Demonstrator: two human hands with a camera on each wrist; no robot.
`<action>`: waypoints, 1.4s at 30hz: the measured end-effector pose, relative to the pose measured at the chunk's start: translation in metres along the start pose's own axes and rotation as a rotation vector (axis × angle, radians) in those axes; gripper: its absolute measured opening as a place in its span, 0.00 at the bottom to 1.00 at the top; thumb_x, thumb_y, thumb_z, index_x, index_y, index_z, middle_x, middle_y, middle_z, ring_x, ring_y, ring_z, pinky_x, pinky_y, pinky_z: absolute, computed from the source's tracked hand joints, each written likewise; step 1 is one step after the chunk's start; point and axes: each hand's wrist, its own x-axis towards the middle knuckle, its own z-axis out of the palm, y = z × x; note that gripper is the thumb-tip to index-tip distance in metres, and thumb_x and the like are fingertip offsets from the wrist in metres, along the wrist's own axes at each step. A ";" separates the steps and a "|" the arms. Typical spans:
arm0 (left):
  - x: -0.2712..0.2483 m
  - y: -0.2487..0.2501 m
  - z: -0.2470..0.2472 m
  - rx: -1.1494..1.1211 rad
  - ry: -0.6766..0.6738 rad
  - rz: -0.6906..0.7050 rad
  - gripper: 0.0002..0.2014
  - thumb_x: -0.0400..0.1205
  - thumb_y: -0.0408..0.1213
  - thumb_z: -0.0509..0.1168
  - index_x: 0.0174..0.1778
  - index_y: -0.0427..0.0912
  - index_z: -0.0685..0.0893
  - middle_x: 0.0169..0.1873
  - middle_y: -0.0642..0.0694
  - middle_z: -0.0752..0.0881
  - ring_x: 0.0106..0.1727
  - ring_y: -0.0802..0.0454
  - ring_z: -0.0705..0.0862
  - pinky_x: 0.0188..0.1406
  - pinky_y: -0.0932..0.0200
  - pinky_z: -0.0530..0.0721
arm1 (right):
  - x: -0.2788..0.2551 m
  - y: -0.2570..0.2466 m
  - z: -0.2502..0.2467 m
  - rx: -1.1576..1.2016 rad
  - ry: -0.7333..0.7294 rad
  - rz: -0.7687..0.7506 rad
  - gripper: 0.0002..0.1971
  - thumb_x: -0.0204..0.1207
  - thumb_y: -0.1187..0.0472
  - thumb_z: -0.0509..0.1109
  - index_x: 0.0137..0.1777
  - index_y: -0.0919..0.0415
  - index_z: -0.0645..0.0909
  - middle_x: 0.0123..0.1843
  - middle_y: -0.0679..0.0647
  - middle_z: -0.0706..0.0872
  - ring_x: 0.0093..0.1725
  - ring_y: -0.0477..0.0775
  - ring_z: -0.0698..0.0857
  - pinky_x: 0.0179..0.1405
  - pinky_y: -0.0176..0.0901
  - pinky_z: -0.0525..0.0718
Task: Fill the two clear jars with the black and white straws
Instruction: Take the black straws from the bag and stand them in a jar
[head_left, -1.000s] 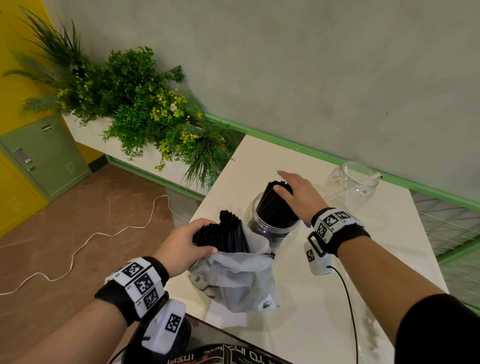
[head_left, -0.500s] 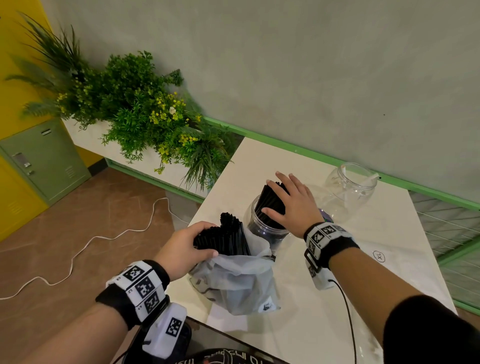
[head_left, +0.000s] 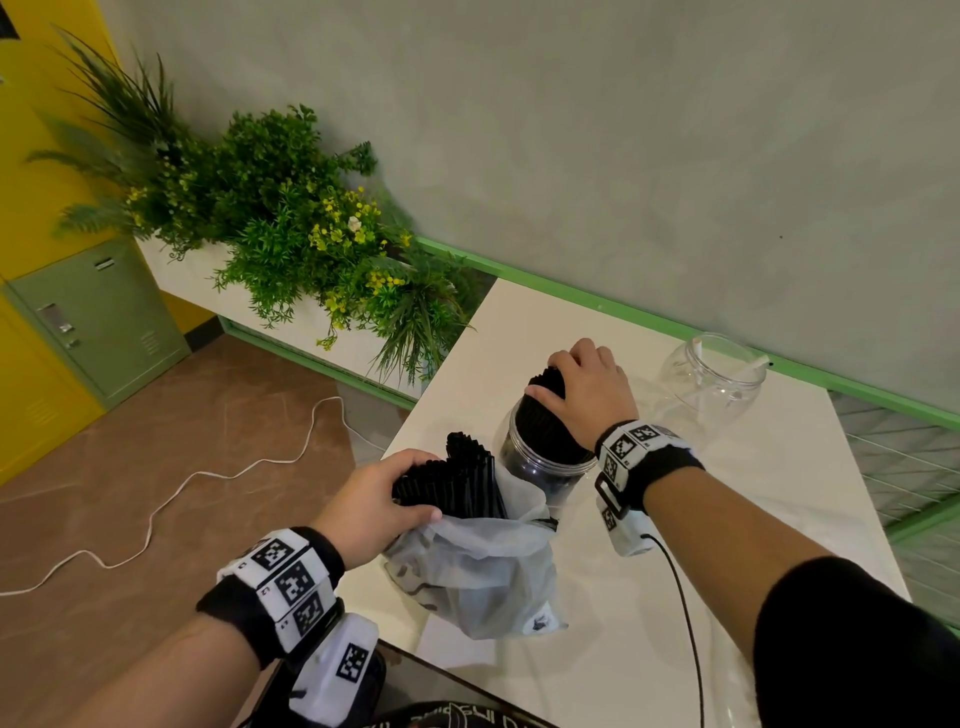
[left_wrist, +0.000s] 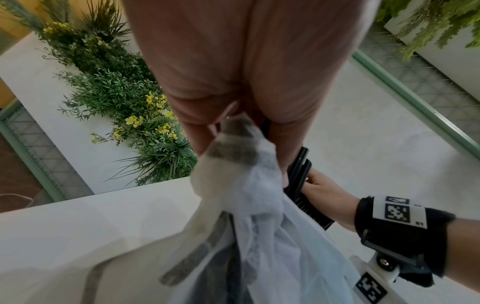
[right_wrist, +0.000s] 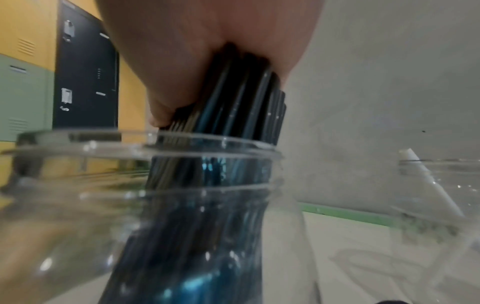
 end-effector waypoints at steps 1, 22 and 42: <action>0.000 0.000 0.000 -0.003 0.000 0.004 0.22 0.73 0.32 0.76 0.51 0.64 0.79 0.47 0.63 0.86 0.48 0.76 0.81 0.42 0.80 0.77 | -0.001 -0.001 -0.001 -0.016 0.018 0.015 0.28 0.77 0.35 0.62 0.66 0.55 0.76 0.61 0.56 0.74 0.60 0.60 0.72 0.57 0.55 0.75; -0.002 -0.010 0.008 -0.008 -0.006 0.077 0.22 0.72 0.31 0.76 0.56 0.58 0.81 0.49 0.60 0.87 0.51 0.68 0.82 0.49 0.74 0.76 | -0.109 -0.084 0.032 0.892 -0.285 0.179 0.41 0.51 0.32 0.76 0.61 0.56 0.79 0.55 0.50 0.79 0.59 0.52 0.77 0.65 0.49 0.76; -0.006 -0.003 0.009 -0.068 -0.005 0.084 0.20 0.73 0.30 0.76 0.56 0.54 0.82 0.51 0.56 0.87 0.51 0.66 0.84 0.52 0.71 0.79 | -0.114 -0.068 -0.016 1.226 0.007 0.273 0.14 0.73 0.57 0.77 0.46 0.65 0.76 0.34 0.54 0.82 0.37 0.49 0.81 0.45 0.33 0.78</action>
